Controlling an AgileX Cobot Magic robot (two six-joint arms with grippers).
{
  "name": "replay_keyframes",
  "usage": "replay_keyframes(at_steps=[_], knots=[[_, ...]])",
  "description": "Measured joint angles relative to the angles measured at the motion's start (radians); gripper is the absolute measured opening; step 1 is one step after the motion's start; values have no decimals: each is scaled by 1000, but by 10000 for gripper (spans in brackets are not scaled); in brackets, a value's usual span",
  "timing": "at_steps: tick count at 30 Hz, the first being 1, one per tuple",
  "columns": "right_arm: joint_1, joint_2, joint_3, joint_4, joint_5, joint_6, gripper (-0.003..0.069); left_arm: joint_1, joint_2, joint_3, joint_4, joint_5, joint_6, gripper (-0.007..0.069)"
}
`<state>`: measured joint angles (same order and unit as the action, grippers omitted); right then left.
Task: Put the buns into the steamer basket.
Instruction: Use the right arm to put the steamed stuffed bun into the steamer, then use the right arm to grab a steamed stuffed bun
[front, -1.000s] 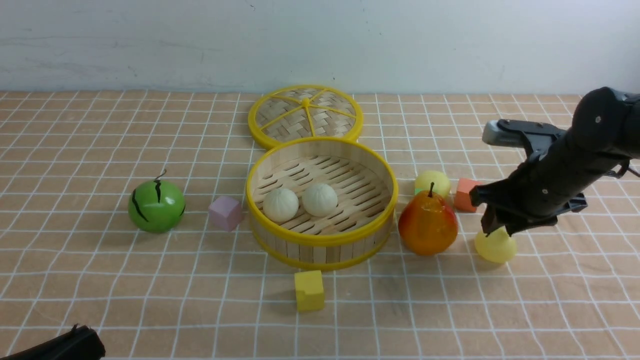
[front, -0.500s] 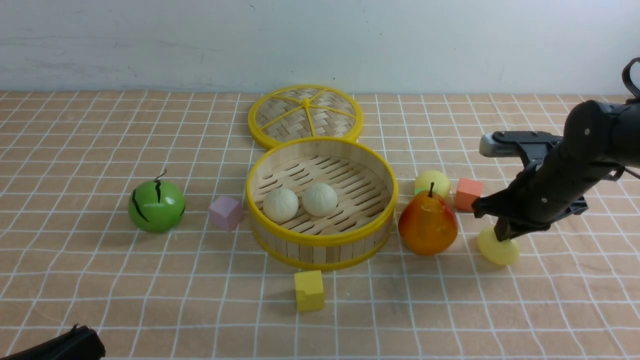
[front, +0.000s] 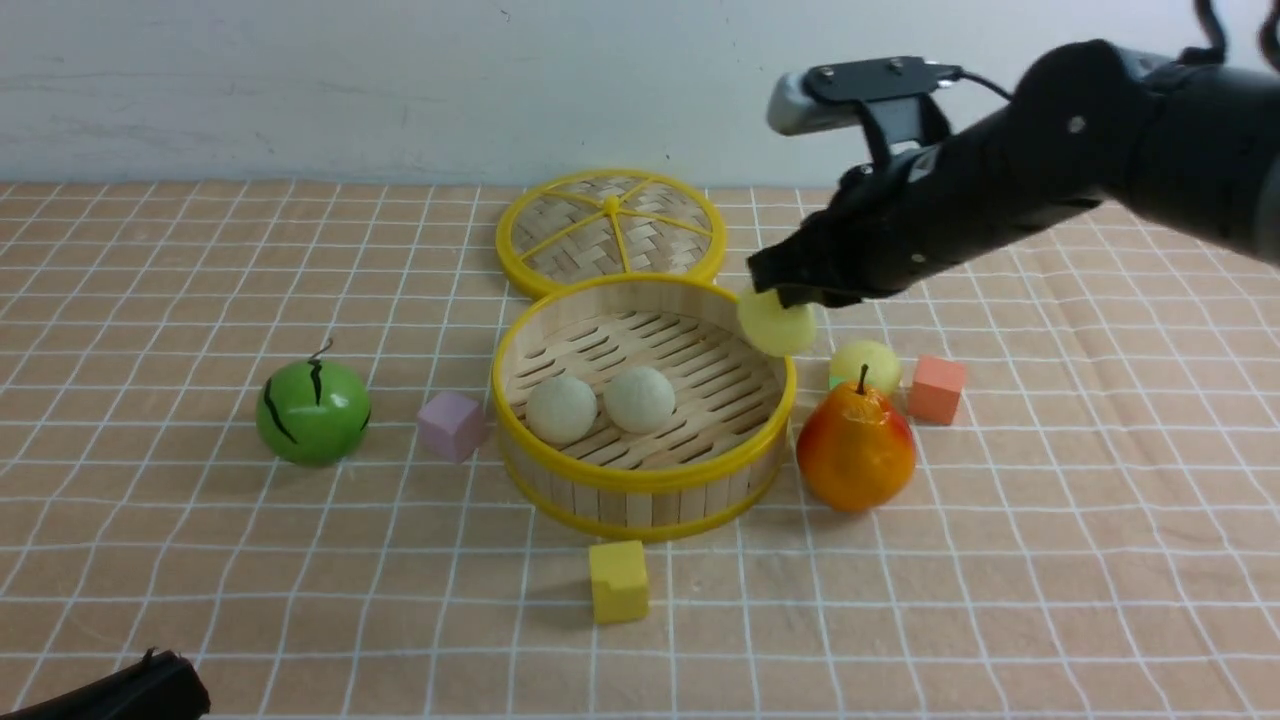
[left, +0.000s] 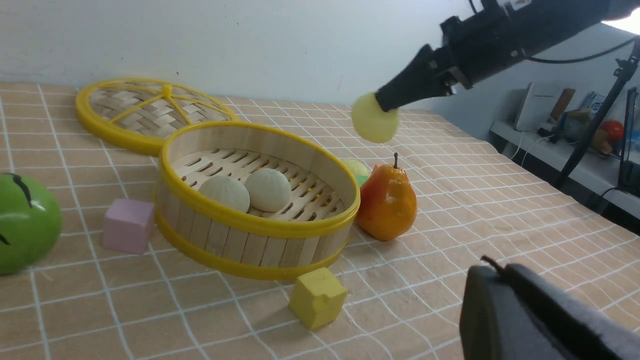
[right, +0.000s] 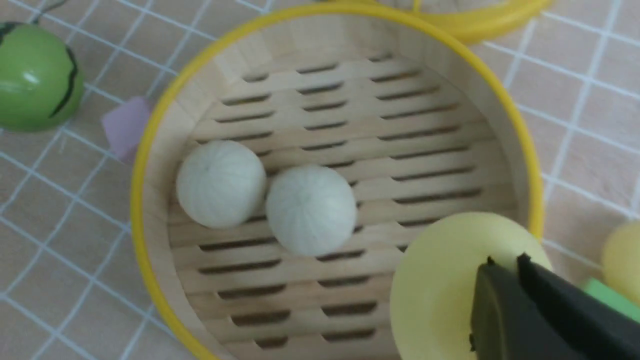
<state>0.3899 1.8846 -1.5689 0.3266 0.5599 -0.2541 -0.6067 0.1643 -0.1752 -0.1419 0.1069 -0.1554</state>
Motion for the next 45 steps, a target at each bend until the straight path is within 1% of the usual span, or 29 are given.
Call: replay_keyframes(at_steps=[5,9,10,11,12,14,15,16,17,19,20,22,25,26,28,31,38,45], knots=[[10,140,-68,-27,-19,0,32,0,0,0,0,0,0,9],[10,206,-82,-30,-44,0,87,0,0,0,0,2,0,11],[12,217,-83,-30,-49,0,115,0,0,0,0,2,0,12],[13,225,-84,-30,-54,0,164,0,0,0,0,3,0,13],[14,226,-85,-30,-55,0,171,0,0,0,0,3,0,13],[19,225,-90,-29,-60,0,295,0,0,0,0,5,0,15],[19,224,-90,-29,-60,0,304,0,0,0,0,7,0,15],[19,219,-90,-29,-57,0,342,0,0,0,0,8,0,17],[18,200,-90,-35,-42,0,416,0,0,0,0,9,0,17],[11,158,-90,-55,-19,0,470,0,0,0,0,9,0,17],[7,144,-90,-62,-10,2,477,0,0,0,0,9,0,18],[-13,99,-92,-94,18,28,482,0,0,0,0,10,0,20],[-74,65,-103,-188,78,114,428,0,0,0,0,10,0,22],[-78,65,-103,-194,82,121,424,0,0,0,0,10,0,22],[-128,93,-104,-263,130,211,358,0,0,0,0,11,0,28],[-154,155,-104,-285,124,261,311,0,0,0,0,11,0,29],[-153,263,-170,-277,43,272,297,0,0,0,0,12,0,37],[-153,319,-231,-265,29,273,297,0,0,0,0,12,0,41]])
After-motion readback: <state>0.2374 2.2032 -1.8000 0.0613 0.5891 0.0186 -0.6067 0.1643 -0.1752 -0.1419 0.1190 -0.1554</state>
